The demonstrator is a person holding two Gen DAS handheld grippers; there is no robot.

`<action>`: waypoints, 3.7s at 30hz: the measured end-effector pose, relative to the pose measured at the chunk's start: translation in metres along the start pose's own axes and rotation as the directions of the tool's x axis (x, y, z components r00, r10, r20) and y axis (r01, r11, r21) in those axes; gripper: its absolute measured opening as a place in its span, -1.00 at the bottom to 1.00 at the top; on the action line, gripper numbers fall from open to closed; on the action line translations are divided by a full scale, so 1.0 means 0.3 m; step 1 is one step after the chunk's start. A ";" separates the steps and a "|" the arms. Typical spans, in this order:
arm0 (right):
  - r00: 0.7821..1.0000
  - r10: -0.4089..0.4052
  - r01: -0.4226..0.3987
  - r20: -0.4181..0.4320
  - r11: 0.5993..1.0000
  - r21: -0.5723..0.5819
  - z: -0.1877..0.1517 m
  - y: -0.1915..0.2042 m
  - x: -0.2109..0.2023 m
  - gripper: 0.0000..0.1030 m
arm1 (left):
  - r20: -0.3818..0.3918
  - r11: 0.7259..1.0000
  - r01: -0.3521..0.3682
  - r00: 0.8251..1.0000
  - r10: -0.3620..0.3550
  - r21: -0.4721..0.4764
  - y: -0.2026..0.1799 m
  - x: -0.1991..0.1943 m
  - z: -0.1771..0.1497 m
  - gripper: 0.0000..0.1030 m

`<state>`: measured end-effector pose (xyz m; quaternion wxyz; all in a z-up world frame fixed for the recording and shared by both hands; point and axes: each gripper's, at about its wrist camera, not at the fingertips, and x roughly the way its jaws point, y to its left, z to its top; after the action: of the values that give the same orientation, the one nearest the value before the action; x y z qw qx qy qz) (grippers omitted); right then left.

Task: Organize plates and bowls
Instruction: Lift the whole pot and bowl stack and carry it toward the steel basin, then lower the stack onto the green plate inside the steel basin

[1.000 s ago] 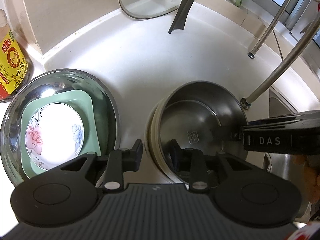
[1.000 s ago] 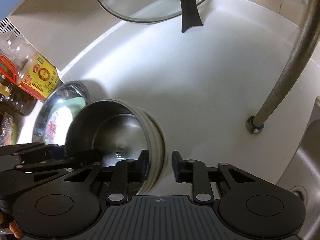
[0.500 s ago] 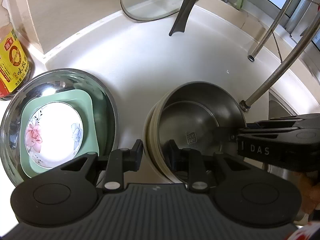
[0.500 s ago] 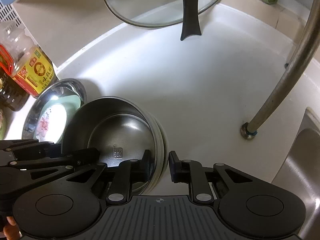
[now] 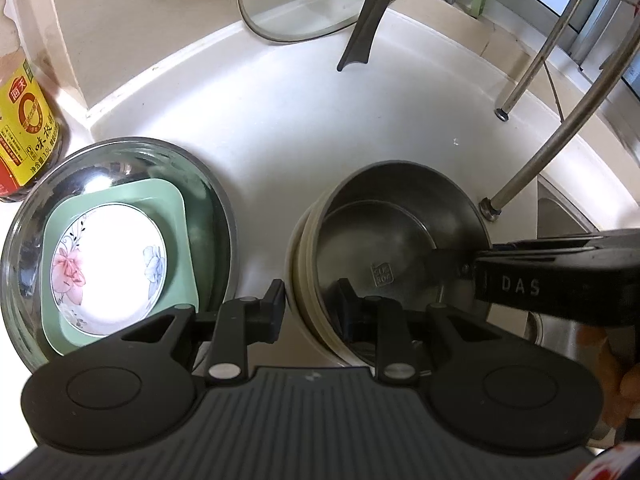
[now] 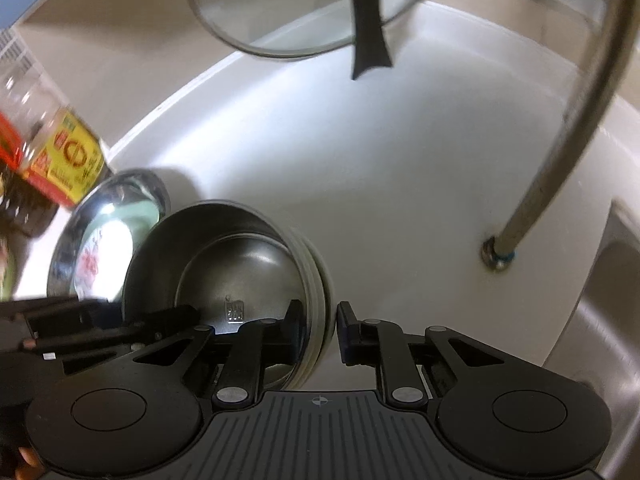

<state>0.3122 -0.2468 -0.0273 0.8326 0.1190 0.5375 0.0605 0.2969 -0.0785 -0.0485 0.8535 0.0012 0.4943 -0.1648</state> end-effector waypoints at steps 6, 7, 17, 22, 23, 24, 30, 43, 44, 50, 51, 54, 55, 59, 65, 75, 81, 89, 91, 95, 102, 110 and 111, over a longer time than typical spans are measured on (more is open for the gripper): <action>1.000 0.000 0.001 0.022 0.999 -0.033 -0.014 0.006 -0.004 -0.65 | 0.000 1.000 -0.002 1.000 0.002 0.016 -0.004 -0.001 0.000 -0.52; 1.000 -0.003 0.004 0.022 0.999 -0.040 -0.015 0.009 -0.004 -0.66 | 0.000 1.000 -0.005 1.000 0.005 0.019 -0.008 -0.001 0.000 -0.52; 1.000 -0.012 0.014 0.027 0.997 -0.071 -0.003 0.025 0.003 -0.72 | -0.016 1.000 0.003 1.000 -0.003 0.002 -0.002 0.001 0.010 -0.52; 0.998 -0.016 0.020 0.053 0.996 -0.083 0.008 0.036 -0.007 -0.76 | -0.002 1.000 0.006 1.000 -0.006 -0.002 0.005 -0.014 0.015 -0.52; 0.998 -0.014 0.019 0.058 0.996 -0.084 0.012 0.037 -0.007 -0.76 | 0.004 1.000 0.005 1.000 -0.005 -0.002 0.005 -0.016 0.017 -0.52; 0.998 -0.014 0.019 0.061 0.996 -0.084 0.014 0.037 -0.008 -0.76 | 0.007 1.000 0.005 1.000 -0.005 -0.003 0.006 -0.020 0.019 -0.52; 0.997 -0.010 0.016 0.078 0.996 -0.085 0.025 0.042 -0.015 -0.77 | 0.026 1.000 0.004 1.000 -0.003 -0.008 0.010 -0.043 0.035 -0.52; 0.991 0.033 -0.013 0.132 0.988 -0.152 0.084 0.144 -0.064 -0.77 | 0.100 0.998 -0.032 0.994 0.037 -0.055 0.084 -0.150 0.070 -0.52; 0.990 0.039 -0.017 0.137 0.987 -0.162 0.090 0.157 -0.069 -0.77 | 0.108 0.997 -0.038 0.993 0.045 -0.062 0.096 -0.163 0.073 -0.52; 0.984 0.093 -0.056 0.151 0.971 -0.232 0.108 0.270 -0.069 -0.77 | 0.148 0.988 -0.082 0.984 0.101 -0.128 0.185 -0.238 0.078 -0.52; 0.983 0.101 -0.062 0.151 0.968 -0.245 0.108 0.287 -0.068 -0.77 | 0.151 0.986 -0.091 0.982 0.112 -0.139 0.201 -0.247 0.078 -0.52; 0.982 0.126 -0.083 0.142 0.958 -0.276 0.103 0.348 -0.051 -0.77 | 0.156 0.978 -0.119 0.977 0.146 -0.171 0.246 -0.273 0.069 -0.52; 0.981 0.133 -0.090 0.138 0.954 -0.286 0.101 0.367 -0.043 -0.77 | 0.155 0.975 -0.129 0.975 0.158 -0.183 0.262 -0.279 0.065 -0.52; 0.982 0.156 -0.115 0.105 0.939 -0.324 0.105 0.439 -0.001 -0.78 | 0.143 0.961 -0.156 0.971 0.192 -0.228 0.325 -0.292 0.040 -0.52; 0.984 0.170 -0.140 0.052 0.921 -0.364 0.118 0.509 0.075 -0.78 | 0.112 0.942 -0.182 0.969 0.221 -0.282 0.401 -0.293 -0.010 -0.52; 0.989 0.149 -0.141 -0.011 0.908 -0.394 0.120 0.571 0.145 -0.79 | 0.057 0.926 -0.190 0.974 0.219 -0.325 0.459 -0.244 -0.035 -0.53; 0.991 0.129 -0.130 -0.031 0.907 -0.401 0.130 0.585 0.170 -0.79 | 0.026 0.922 -0.176 0.980 0.196 -0.345 0.488 -0.212 -0.037 -0.53; 0.991 0.110 -0.129 -0.071 0.908 -0.399 0.144 0.590 0.209 -0.79 | -0.008 0.918 -0.163 0.985 0.172 -0.361 0.516 -0.177 -0.030 -0.53; 0.991 0.108 -0.130 -0.077 0.907 -0.400 0.148 0.592 0.218 -0.79 | -0.012 0.916 -0.160 0.986 0.168 -0.368 0.523 -0.173 -0.027 -0.53; 0.990 0.106 -0.133 -0.090 0.908 -0.397 0.154 0.594 0.230 -0.79 | -0.023 0.914 -0.156 0.987 0.159 -0.374 0.539 -0.163 -0.021 -0.53; 0.989 0.099 -0.135 -0.108 0.904 -0.407 0.169 0.608 0.241 -0.78 | -0.035 0.915 -0.141 0.990 0.138 -0.378 0.562 -0.150 -0.010 -0.52; 0.987 0.111 -0.148 -0.115 0.907 -0.394 0.183 0.603 0.255 -0.75 | -0.032 0.919 -0.128 0.992 0.125 -0.373 0.581 -0.140 0.002 -0.49; 0.988 0.114 -0.148 -0.109 0.906 -0.396 0.183 0.602 0.255 -0.75 | -0.029 0.921 -0.131 0.991 0.130 -0.367 0.579 -0.141 0.005 -0.49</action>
<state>0.3990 -0.0625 -0.0256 0.8102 -0.0217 0.5384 0.2306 0.3277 0.0973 -0.0400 0.8466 -0.1254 0.5171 -0.0120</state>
